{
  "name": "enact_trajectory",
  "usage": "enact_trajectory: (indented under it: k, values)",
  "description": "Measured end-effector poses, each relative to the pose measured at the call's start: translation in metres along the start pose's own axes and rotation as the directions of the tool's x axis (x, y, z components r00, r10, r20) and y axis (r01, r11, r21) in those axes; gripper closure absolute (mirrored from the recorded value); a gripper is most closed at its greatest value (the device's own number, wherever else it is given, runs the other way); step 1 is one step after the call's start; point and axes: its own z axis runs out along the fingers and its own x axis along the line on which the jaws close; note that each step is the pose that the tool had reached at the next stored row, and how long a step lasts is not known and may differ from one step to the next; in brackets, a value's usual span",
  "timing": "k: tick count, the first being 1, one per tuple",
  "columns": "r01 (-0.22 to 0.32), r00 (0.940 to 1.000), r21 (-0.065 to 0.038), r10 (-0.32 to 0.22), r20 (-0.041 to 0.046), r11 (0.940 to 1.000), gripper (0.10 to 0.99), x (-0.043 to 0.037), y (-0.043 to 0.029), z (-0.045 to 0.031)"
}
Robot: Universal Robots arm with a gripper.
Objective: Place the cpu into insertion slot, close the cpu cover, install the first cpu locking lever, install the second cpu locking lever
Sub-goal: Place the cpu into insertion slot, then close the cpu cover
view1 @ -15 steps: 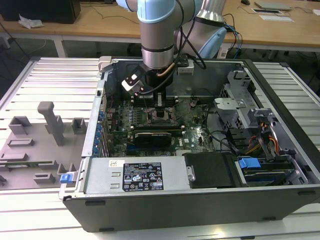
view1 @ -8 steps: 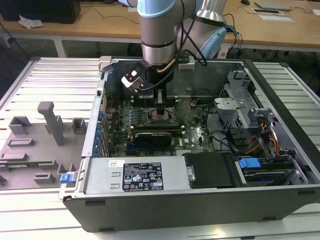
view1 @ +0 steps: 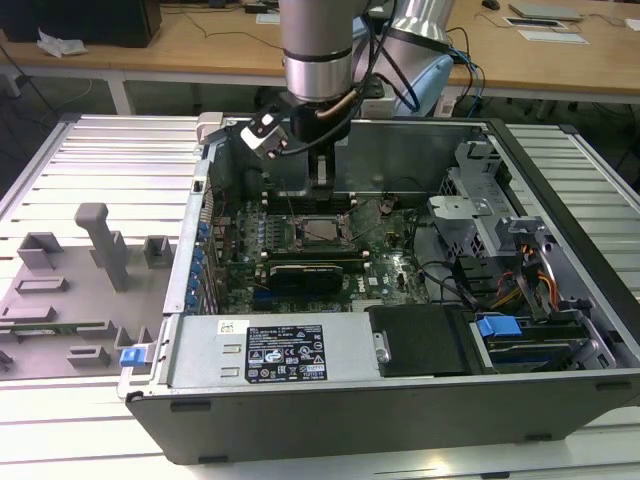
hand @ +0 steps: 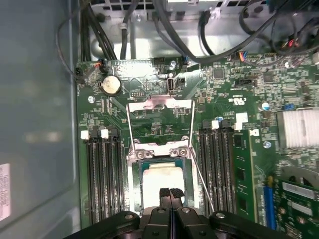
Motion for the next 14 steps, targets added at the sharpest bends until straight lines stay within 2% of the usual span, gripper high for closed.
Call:
enact_trajectory:
  k: [14]
  values:
    - [0.000, 1.0000, 0.000, 0.000, 0.0000, 1.0000, 0.980, -0.0001, 0.0002, -0.0017]
